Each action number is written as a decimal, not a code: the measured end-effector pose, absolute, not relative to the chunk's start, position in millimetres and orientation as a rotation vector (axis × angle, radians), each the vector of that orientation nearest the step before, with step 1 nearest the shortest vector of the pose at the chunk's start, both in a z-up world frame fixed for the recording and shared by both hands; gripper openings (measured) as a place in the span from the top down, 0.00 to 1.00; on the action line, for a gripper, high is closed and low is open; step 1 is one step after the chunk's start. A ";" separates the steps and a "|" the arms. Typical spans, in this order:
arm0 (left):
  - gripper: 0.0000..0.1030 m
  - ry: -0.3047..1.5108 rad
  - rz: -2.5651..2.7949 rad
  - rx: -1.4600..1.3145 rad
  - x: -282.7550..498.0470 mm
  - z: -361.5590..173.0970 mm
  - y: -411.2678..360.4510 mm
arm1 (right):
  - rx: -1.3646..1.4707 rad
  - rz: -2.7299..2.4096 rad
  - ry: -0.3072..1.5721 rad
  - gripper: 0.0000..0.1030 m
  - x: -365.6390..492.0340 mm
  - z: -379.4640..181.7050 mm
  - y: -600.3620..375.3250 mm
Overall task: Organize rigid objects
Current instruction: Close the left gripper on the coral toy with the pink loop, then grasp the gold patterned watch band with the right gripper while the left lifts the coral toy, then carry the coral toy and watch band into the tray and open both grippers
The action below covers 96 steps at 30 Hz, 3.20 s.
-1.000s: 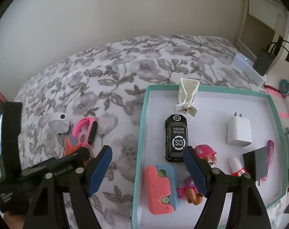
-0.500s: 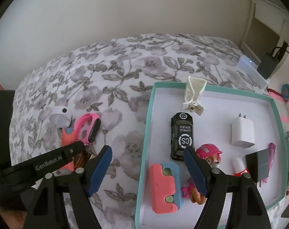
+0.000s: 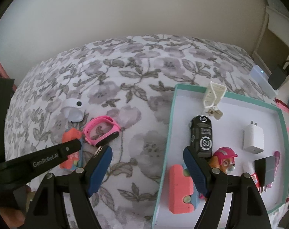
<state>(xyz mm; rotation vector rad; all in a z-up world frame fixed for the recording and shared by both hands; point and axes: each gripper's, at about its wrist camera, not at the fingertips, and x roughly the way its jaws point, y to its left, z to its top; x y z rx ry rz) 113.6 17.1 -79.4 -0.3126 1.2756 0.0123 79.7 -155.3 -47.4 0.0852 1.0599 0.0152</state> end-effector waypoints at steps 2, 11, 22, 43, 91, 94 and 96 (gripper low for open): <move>0.78 1.275 0.037 -0.303 112.0 -78.4 21.8 | 0.079 0.033 1.067 0.22 79.7 -49.4 -149.8; 0.76 1.280 0.083 -0.373 109.2 -82.8 41.9 | 0.074 0.129 1.127 0.22 82.7 -66.5 -120.4; 0.66 1.290 0.136 -0.429 106.9 -85.5 60.5 | 0.038 0.171 1.196 0.22 87.5 -93.0 -96.6; 0.58 1.309 0.159 -0.303 113.8 -93.2 33.2 | -0.001 0.106 1.249 0.43 86.3 -100.5 -105.9; 0.58 1.085 -0.060 -0.184 95.2 -17.6 -42.9 | 0.195 0.043 1.077 0.79 66.4 -37.0 -188.8; 0.58 1.084 -0.106 -0.138 90.7 -15.5 -66.6 | 0.206 -0.040 1.063 0.79 63.6 -34.1 -215.4; 0.58 1.088 -0.144 -0.104 87.2 -15.4 -84.7 | 0.225 -0.082 1.065 0.79 62.3 -34.4 -231.0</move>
